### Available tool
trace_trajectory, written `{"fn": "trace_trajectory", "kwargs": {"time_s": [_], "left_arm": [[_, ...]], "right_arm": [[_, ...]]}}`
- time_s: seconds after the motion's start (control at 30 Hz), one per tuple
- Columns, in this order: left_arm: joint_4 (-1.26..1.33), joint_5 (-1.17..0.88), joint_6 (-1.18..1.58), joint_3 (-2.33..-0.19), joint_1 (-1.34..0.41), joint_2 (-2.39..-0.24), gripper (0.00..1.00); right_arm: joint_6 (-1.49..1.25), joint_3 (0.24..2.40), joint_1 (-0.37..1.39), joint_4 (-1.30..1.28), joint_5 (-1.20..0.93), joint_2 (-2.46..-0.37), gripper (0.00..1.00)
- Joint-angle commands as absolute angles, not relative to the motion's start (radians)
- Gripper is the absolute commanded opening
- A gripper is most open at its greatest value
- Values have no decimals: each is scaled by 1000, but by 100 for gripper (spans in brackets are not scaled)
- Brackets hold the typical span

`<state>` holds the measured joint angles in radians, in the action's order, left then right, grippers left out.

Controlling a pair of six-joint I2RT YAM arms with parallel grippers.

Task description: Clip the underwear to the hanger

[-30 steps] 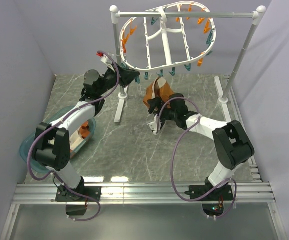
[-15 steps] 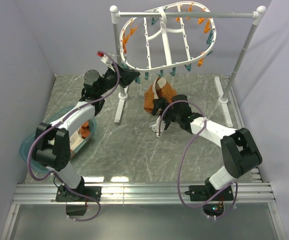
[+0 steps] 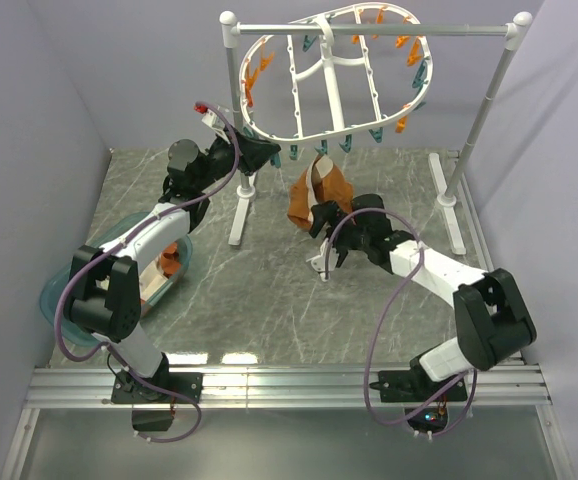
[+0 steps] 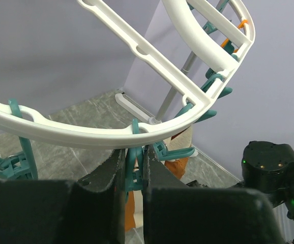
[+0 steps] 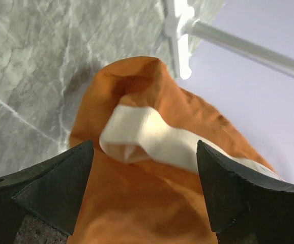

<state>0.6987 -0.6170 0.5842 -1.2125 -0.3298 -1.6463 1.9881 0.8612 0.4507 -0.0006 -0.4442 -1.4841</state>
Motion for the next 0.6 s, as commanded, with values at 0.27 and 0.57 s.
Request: {"fn": "trace_trajectory", "kwargs": {"time_s": [0.27,0.57], "left_arm": [[755,-661,577,-1224,-336,-1601,0],[765,-673,592,-1218,-336,-1605,0]], "right_arm": [[2454,833,420,135,-575,-1439,90],[2401,833,457,104,-661,-1387,91]]}}
